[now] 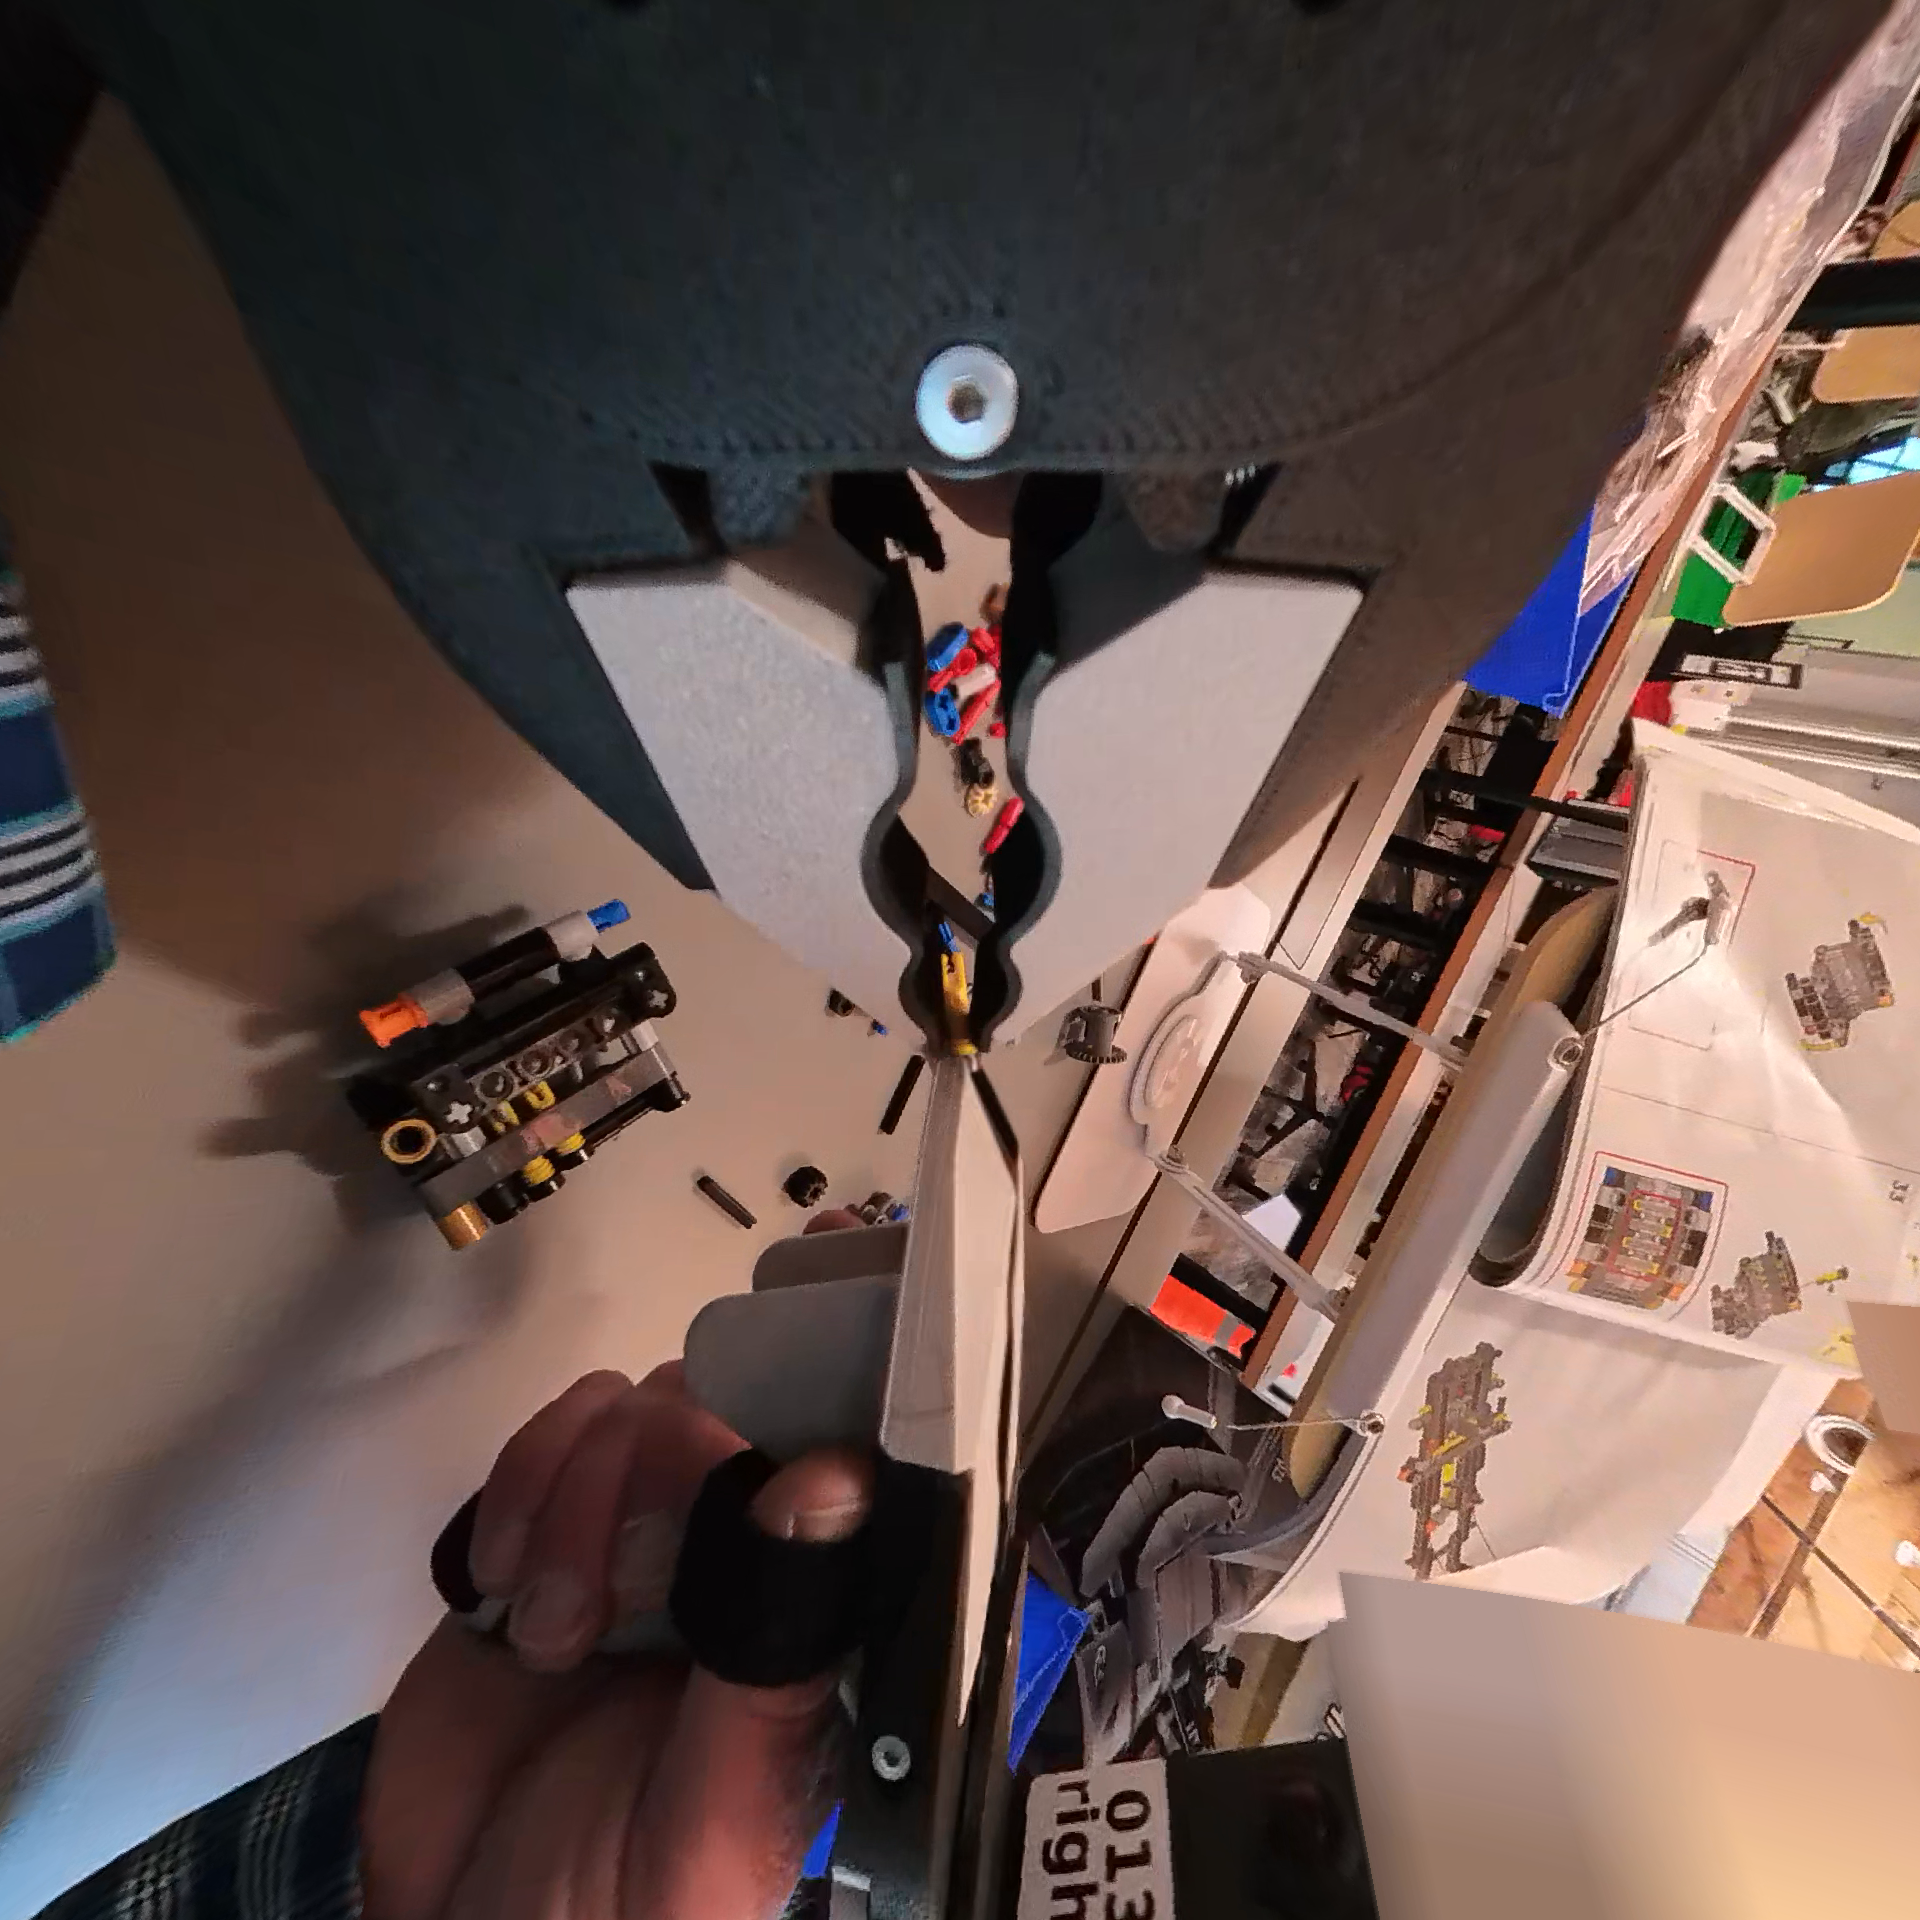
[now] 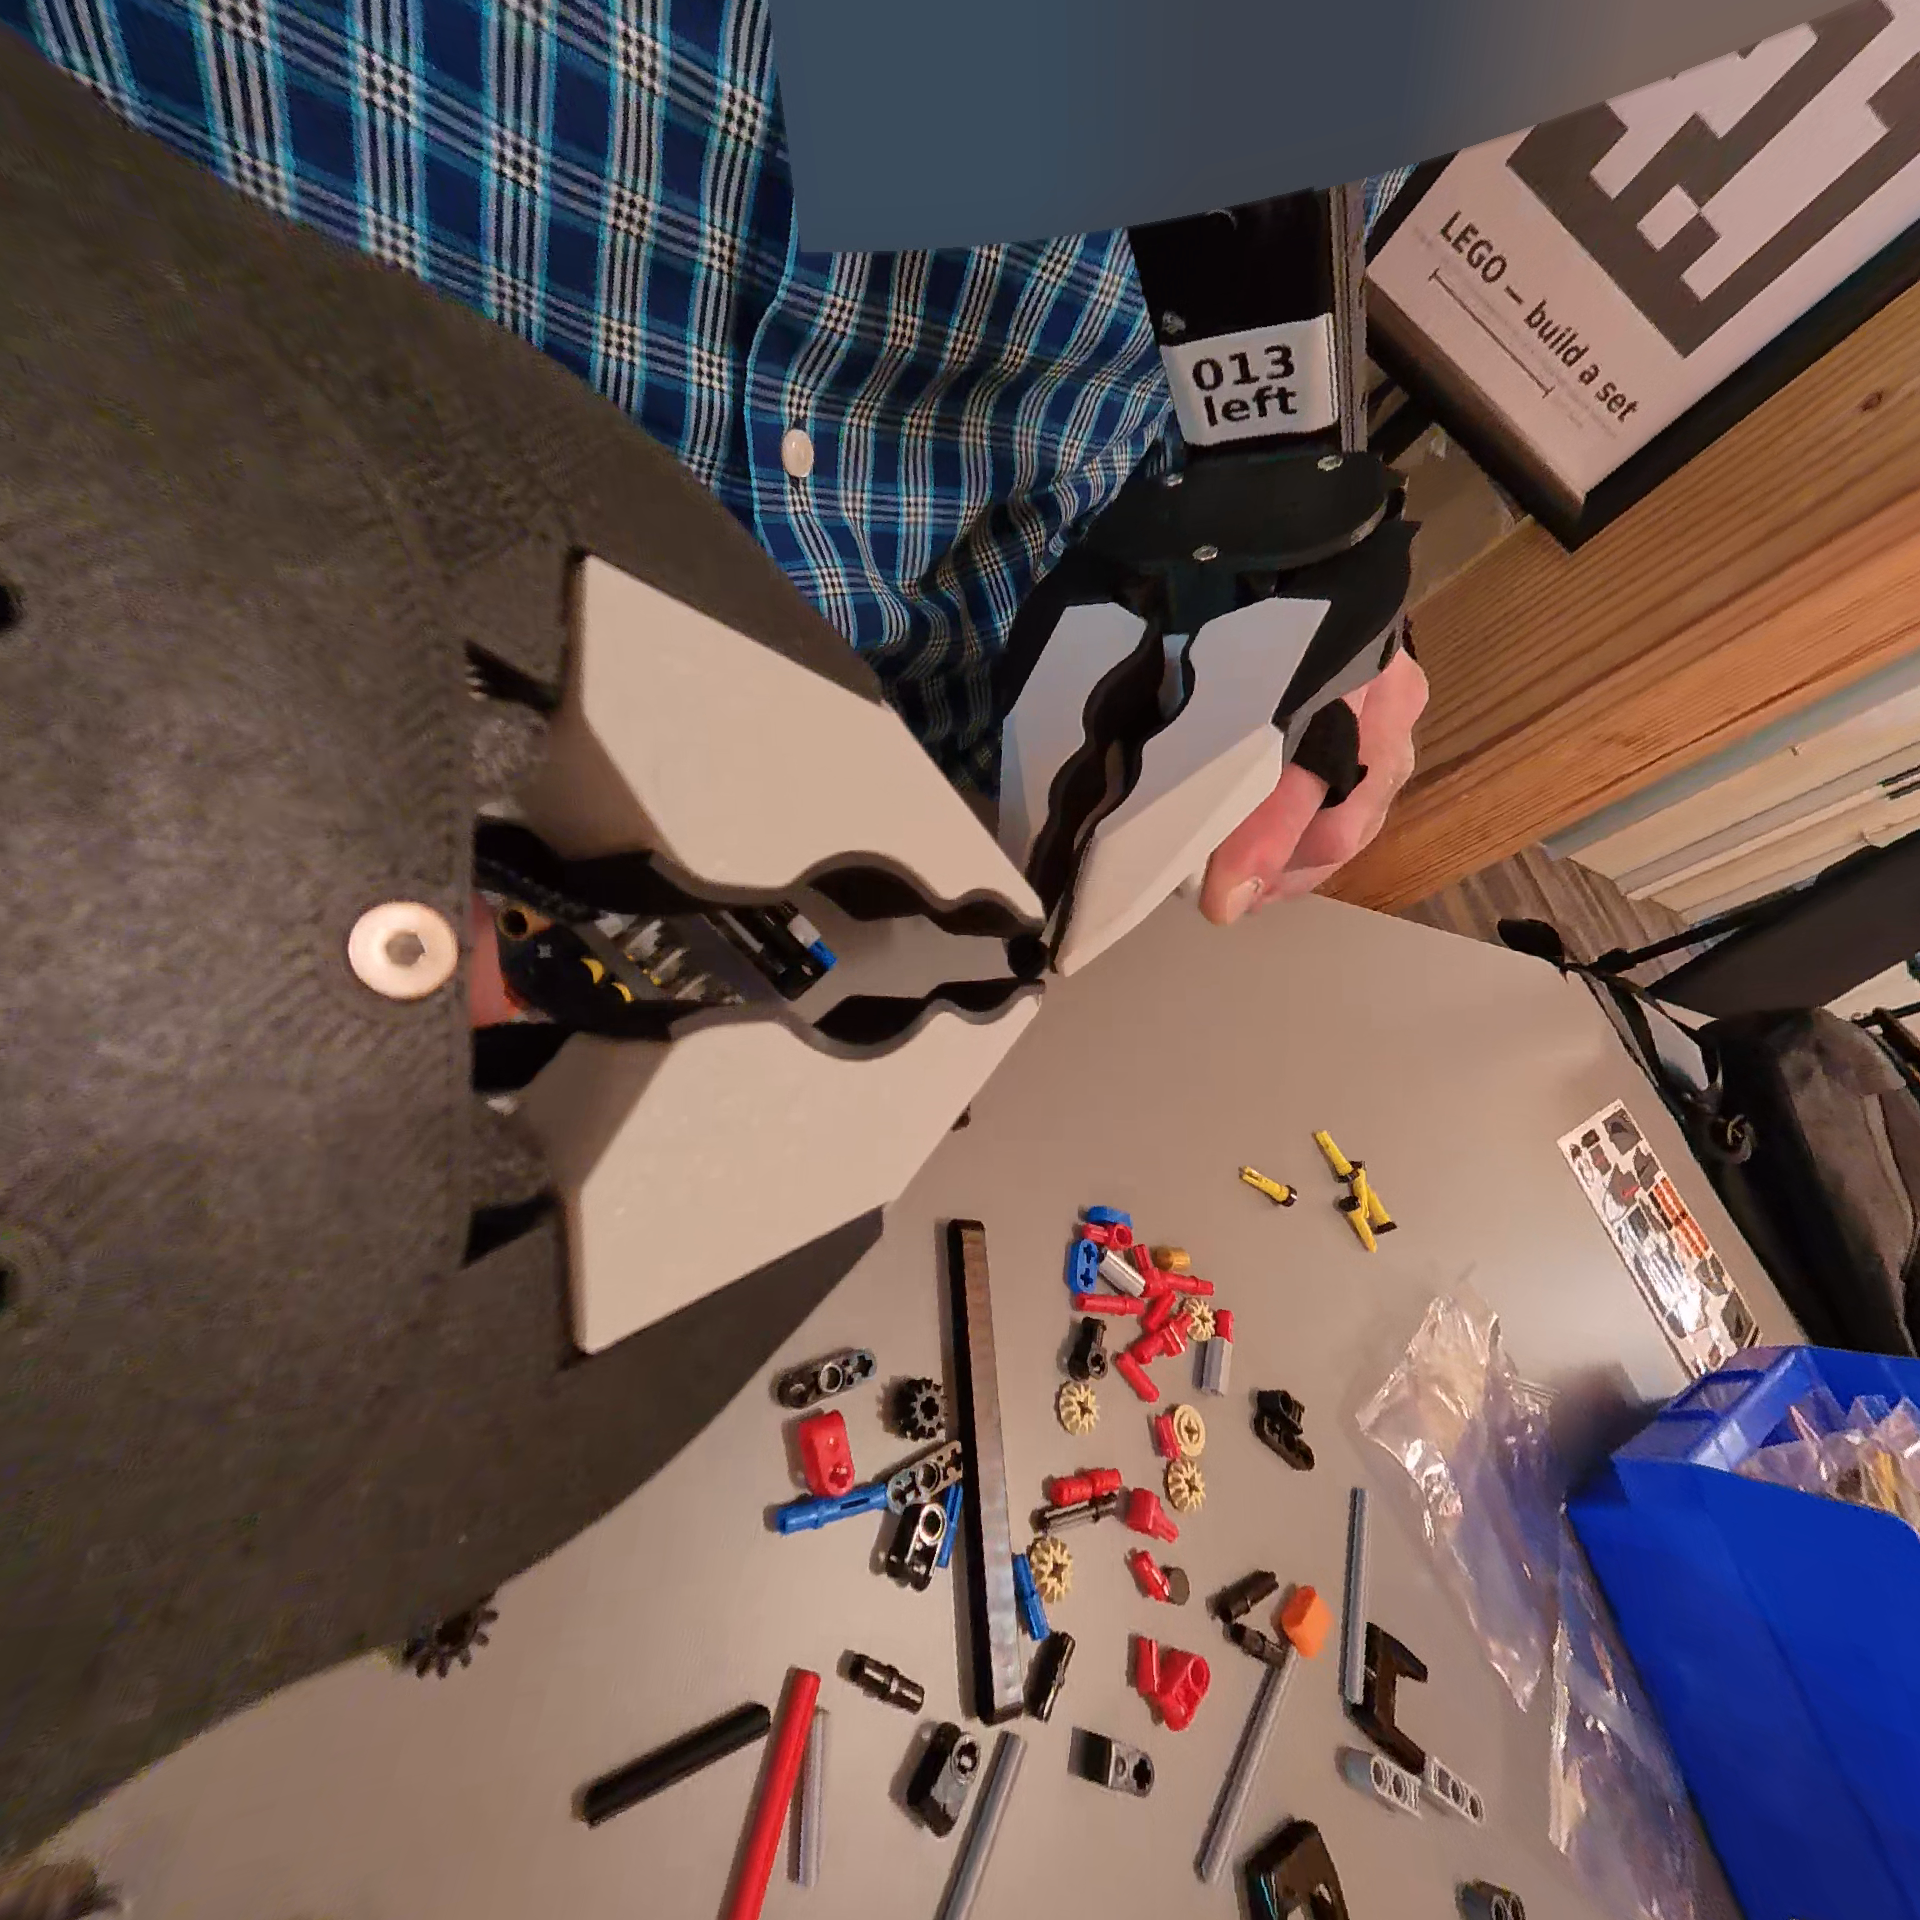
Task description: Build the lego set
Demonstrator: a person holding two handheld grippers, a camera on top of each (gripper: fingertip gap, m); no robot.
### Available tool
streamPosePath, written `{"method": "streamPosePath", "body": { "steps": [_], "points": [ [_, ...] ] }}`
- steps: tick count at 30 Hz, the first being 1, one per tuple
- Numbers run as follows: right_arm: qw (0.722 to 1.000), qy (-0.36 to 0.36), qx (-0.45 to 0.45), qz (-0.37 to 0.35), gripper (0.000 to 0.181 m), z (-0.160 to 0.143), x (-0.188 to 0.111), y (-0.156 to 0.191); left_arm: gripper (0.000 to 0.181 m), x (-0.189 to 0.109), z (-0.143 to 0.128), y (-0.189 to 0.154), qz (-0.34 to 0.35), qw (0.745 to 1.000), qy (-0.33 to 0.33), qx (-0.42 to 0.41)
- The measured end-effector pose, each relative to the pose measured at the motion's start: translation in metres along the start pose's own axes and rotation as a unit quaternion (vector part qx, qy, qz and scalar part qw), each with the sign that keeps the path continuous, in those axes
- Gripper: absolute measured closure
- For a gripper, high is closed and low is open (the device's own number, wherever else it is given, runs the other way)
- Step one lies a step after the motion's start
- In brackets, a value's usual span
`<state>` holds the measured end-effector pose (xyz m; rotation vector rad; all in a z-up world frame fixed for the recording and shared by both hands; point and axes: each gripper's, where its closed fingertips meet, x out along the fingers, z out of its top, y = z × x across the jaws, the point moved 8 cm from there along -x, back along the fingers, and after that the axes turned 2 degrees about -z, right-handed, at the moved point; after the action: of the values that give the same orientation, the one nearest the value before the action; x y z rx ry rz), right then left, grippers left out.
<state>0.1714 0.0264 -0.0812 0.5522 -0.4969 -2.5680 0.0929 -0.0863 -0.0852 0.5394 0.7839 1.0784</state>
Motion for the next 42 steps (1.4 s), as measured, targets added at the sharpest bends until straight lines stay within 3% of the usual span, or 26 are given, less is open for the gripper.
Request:
{"method": "streamPosePath", "body": {
  "steps": [42],
  "points": [
    [0.999,-0.031,0.012,-0.012,0.177,0.0,-0.015,-0.002,0.177,0.01,0.007,0.0,0.006,0.999,-0.025,-0.027]
  ]
}}
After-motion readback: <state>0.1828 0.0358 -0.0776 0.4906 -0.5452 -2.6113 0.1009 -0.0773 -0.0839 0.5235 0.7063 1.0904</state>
